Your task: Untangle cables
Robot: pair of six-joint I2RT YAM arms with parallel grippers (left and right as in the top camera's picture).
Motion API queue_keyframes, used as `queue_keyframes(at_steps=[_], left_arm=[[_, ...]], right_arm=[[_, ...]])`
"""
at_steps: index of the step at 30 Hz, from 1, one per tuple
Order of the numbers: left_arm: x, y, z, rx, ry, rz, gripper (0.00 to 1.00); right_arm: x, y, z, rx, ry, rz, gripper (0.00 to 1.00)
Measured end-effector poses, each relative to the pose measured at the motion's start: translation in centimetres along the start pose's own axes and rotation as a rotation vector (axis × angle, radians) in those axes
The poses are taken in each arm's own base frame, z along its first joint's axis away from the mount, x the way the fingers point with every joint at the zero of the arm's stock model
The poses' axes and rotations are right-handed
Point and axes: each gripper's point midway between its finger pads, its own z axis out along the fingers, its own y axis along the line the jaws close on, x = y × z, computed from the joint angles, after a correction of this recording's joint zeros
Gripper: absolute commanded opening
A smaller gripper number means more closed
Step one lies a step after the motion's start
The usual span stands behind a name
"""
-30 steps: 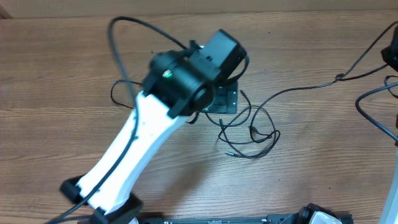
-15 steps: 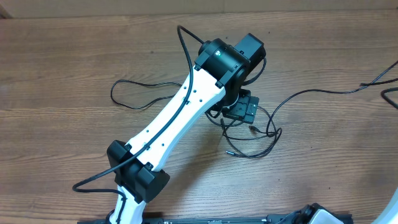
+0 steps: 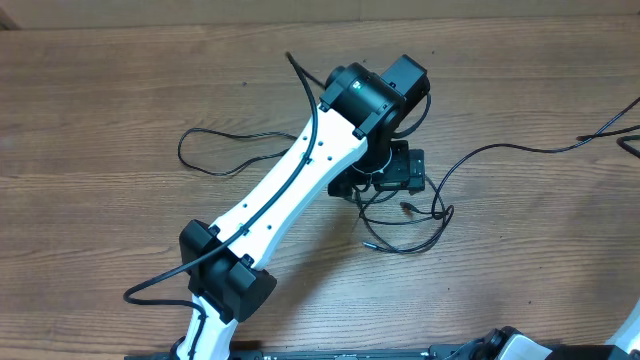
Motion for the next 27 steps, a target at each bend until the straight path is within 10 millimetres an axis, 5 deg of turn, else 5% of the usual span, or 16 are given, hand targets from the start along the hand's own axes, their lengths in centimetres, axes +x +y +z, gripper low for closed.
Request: queue_keyframes(at_steps=[5,19,27], left_arm=[[0.4,-0.1,1.2,-0.016,0.016,-0.071,1.0],[3.2,2.7,6.3,-0.176,0.13,-0.368,0.99],[4.0,2.5,8.7,-0.155,0.194,-0.47,0.94]], right_arm=[[0.1,-0.1,0.2,0.001,0.004,0.001,0.04],[0.2,-0.2,0.4,0.004,0.009,0.004,0.04],[0.2,-0.2,0.4,0.004,0.01,0.003,0.04]])
